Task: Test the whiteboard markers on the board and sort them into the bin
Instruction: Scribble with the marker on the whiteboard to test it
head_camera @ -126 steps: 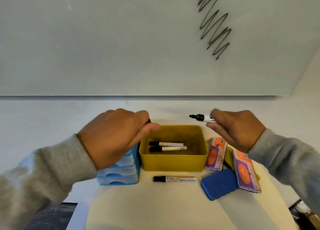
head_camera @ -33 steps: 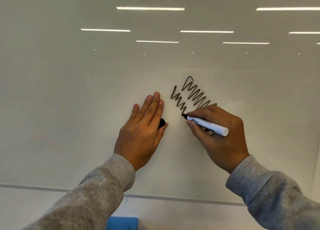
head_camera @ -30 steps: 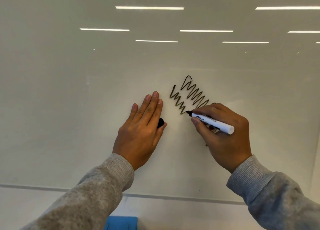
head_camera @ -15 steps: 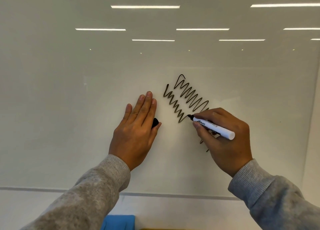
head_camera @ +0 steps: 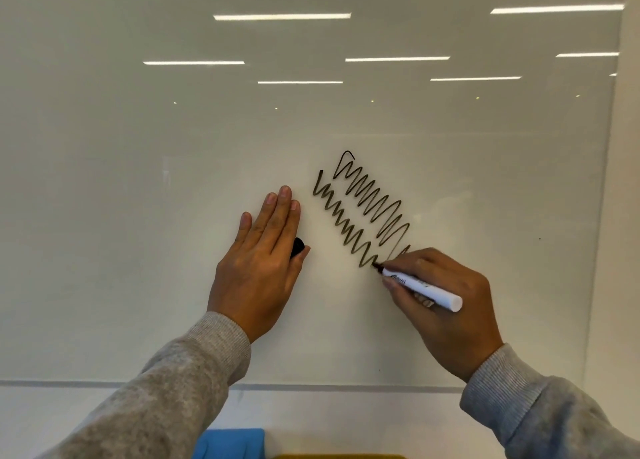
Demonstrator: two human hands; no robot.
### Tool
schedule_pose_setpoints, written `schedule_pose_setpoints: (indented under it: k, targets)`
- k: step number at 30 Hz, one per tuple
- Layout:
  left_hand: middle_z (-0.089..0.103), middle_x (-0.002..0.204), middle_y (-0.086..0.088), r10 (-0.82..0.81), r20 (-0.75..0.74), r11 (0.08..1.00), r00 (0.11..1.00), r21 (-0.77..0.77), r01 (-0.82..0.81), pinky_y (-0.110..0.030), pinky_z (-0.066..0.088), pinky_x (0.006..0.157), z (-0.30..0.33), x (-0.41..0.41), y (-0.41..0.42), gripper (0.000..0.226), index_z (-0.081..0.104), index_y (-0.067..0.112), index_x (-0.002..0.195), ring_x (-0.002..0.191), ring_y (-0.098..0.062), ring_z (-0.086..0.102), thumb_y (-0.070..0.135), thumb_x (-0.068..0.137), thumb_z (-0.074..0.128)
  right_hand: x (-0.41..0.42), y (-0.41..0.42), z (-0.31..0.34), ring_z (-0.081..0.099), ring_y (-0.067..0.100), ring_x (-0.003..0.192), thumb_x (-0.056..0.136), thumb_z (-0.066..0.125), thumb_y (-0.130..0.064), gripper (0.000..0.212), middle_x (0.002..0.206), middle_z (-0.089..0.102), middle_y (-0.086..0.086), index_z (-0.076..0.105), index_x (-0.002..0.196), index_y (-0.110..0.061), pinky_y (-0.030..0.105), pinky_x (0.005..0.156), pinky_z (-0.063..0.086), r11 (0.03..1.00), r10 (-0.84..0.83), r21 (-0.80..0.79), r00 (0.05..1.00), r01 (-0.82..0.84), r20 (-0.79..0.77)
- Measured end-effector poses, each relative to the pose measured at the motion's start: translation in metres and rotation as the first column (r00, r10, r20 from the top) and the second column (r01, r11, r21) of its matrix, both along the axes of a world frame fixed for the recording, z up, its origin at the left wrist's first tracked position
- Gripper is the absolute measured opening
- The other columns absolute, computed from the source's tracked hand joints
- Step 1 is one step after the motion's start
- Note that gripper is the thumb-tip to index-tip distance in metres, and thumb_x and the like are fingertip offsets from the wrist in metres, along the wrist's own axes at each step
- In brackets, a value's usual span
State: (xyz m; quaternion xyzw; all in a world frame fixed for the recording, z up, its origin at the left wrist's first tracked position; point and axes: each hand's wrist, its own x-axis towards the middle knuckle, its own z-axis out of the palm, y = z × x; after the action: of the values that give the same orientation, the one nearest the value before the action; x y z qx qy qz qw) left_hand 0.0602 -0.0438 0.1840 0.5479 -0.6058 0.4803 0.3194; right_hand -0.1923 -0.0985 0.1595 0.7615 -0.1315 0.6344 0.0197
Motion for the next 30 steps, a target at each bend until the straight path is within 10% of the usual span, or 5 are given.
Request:
schedule_pose_setpoints:
  k: [30]
  targets:
    - [0.009,0.166,-0.010,0.017,0.003,0.999,1.000,0.048,-0.018,-0.051,0.028,0.120,-0.002,-0.002,0.003,0.062,0.015,0.006,0.157,0.154,-0.023,0.009,0.037,0.106,0.031,-0.030,0.003,-0.031,0.067,0.003,0.084,0.090,0.071,-0.026,0.017,0.095,0.073,-0.009,0.078,0.102,-0.017,0.011,0.076,0.055,0.992,-0.090,0.071,0.985,0.102,-0.150]
